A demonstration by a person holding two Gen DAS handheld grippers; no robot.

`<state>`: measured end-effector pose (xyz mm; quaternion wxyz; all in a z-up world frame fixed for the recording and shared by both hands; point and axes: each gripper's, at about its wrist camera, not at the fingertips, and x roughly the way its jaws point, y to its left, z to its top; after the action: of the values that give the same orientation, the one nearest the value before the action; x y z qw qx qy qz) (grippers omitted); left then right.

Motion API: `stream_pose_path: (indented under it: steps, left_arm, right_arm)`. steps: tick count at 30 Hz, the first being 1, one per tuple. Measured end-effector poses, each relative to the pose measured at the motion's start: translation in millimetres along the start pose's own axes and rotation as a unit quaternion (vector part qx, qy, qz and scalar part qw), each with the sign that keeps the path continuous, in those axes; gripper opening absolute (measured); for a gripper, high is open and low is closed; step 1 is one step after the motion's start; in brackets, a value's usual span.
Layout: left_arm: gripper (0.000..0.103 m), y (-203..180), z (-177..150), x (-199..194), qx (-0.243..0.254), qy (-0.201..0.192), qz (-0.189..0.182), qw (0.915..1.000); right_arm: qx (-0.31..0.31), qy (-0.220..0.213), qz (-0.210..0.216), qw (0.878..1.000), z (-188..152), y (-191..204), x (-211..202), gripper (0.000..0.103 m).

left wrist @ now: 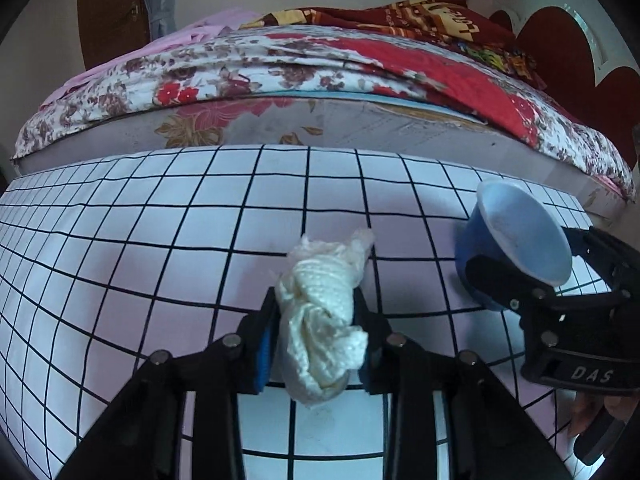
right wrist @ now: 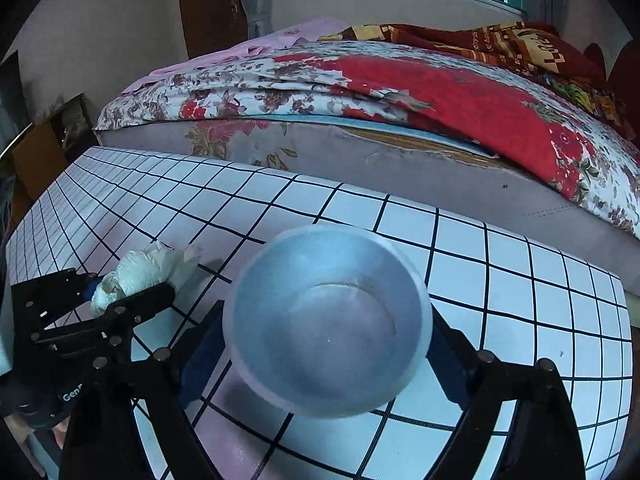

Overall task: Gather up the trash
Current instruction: 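Lift the tissue and cup off the mattress with both tools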

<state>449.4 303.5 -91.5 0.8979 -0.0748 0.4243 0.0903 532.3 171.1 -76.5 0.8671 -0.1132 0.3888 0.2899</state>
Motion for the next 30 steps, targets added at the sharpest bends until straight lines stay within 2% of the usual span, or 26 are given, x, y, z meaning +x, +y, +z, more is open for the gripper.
stream_pose_path:
  steps: [1,2,14,22,30]
  left_arm:
    - [0.034,-0.1,0.4,0.5,-0.001,0.000,0.000,1.0000]
    - [0.034,0.3,1.0,0.8,-0.001,0.000,-0.001,1.0000]
    - [0.032,-4.2,-0.3,-16.7,0.007,-0.018,-0.003,0.9998]
    - [0.032,-9.9,-9.0,-38.0,0.014,-0.027,0.006,0.9995]
    - [0.032,-12.3,-29.5,-64.5,0.015,-0.029,0.009,0.9994]
  right_arm:
    - [-0.001,0.002,0.000,1.000,-0.6,0.2,0.7,0.077]
    - [-0.004,0.001,-0.003,1.000,-1.2,0.8,0.0,0.077]
    - [0.003,-0.002,-0.008,1.000,-6.4,-7.4,-11.9,0.076]
    - [0.003,-0.013,-0.012,1.000,-13.0,-15.0,-41.7,0.076]
    - [-0.011,-0.032,-0.006,0.999,-23.1,-6.0,-84.3,0.076]
